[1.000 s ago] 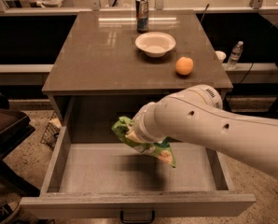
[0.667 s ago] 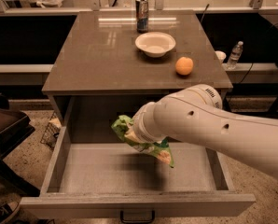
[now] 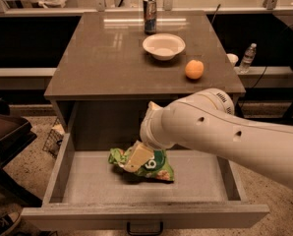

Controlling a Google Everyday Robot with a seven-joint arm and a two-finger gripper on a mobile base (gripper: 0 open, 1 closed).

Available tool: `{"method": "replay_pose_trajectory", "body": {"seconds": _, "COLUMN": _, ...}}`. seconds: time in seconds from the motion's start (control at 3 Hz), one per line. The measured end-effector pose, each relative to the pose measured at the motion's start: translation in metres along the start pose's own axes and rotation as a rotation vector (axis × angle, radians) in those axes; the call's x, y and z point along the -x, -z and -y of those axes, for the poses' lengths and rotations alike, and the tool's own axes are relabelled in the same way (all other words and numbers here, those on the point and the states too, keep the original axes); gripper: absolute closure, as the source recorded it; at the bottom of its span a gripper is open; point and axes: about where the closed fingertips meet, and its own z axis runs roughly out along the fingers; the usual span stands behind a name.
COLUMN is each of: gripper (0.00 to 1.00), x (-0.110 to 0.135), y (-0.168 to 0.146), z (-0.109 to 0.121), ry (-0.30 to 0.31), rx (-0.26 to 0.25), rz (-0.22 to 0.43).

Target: Place green rice chip bag into top drawer

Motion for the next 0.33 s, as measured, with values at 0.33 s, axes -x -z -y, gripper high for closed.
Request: {"method": "replay_pose_trajectory", "body": {"seconds": 0.33, "gripper": 0.00, "x": 0.0000, "y": 0.0000, "z": 0.0000, "ry": 0.000, "rx": 0.000, "rz": 0.000}}
